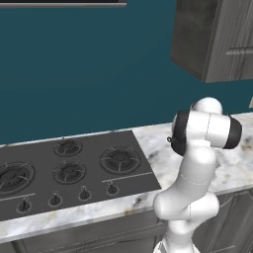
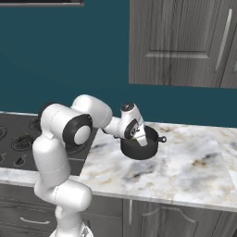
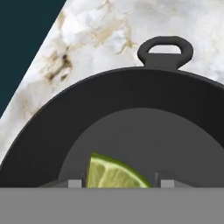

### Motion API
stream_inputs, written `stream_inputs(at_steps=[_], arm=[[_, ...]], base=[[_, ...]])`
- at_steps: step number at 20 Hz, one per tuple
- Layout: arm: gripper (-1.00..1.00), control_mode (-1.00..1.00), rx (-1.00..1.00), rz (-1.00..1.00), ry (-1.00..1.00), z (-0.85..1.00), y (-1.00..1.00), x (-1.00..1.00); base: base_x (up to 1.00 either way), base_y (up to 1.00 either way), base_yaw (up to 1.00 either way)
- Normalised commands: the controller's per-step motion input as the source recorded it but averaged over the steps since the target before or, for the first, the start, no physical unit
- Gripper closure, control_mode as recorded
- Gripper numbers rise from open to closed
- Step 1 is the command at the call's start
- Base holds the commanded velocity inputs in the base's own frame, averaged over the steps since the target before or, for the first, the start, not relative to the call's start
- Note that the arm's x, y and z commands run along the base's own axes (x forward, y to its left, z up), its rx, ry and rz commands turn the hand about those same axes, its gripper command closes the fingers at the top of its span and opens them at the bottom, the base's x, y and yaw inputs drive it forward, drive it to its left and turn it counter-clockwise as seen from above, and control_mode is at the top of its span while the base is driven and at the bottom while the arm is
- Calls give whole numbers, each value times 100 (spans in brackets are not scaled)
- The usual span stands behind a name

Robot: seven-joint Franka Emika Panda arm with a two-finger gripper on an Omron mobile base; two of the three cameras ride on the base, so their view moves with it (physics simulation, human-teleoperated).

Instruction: Turn on the sink faucet. Then move the lemon wedge from the counter to the sink. Turn off the sink. Move the vegetable from the sink to the pot next to the stove. Finally move the pot to the rear center burner.

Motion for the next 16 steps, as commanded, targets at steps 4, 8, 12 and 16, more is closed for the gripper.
stream_inputs(at_steps=[4, 8, 12, 16], arm=[[100, -100, 1, 1, 2, -22, -4, 4], [-100, -100, 0, 0, 1, -29, -1, 0], [-100, -100, 0, 0, 0, -24, 0, 1], [-100, -100, 0, 0, 0, -12, 0, 2]], base=[[0, 0, 0], [0, 0, 0], [0, 0, 0], [0, 0, 0]])
